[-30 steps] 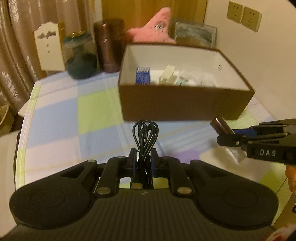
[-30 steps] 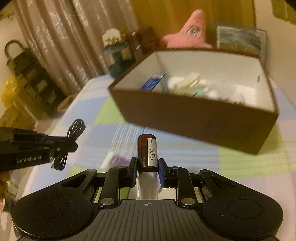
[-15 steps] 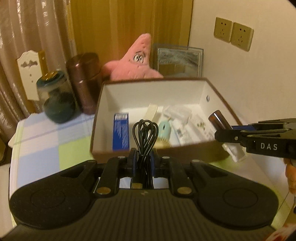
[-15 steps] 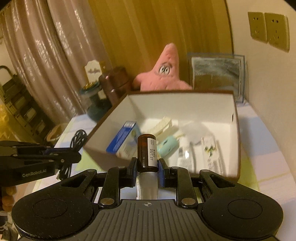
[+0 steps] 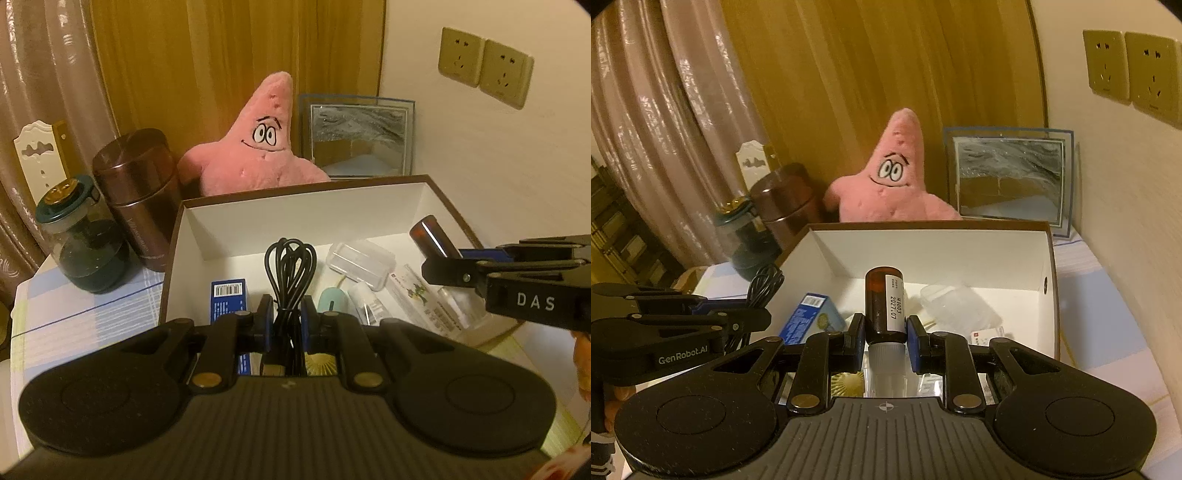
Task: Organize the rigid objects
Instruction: 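Carry the black cable and dropper bottle over the brown box and lower them in, then open both tools to release the cable and dropper bottle into the box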
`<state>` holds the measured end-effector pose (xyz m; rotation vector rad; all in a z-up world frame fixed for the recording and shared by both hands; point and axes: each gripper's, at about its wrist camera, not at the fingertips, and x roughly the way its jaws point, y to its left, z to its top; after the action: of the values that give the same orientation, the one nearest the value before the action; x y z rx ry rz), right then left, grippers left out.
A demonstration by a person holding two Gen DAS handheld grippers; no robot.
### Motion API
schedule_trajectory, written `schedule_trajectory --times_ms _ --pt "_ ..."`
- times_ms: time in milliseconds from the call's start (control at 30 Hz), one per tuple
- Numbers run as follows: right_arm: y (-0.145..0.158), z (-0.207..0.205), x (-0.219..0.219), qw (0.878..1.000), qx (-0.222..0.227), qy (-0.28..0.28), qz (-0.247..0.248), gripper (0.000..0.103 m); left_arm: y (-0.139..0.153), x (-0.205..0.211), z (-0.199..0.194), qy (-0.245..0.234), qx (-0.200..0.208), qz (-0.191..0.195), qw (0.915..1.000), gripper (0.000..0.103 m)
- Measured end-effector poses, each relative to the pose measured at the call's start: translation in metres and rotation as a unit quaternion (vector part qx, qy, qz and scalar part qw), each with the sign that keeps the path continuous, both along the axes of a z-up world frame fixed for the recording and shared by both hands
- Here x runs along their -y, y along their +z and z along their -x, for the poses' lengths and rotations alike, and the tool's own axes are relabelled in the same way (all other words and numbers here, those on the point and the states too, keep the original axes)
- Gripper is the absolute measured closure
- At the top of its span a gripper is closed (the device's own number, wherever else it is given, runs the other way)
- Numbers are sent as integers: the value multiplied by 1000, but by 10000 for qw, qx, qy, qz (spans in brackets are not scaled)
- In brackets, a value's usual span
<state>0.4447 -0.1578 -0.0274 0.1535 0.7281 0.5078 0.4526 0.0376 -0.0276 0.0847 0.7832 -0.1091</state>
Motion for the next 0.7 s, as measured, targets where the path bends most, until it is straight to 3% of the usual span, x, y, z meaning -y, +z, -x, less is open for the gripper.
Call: schedule_trajectory --times_ms 700 --pt "-60 -43 -8 9963 -800 -235 201 80 -63 -6 -55 122 -740 -8 9972 89"
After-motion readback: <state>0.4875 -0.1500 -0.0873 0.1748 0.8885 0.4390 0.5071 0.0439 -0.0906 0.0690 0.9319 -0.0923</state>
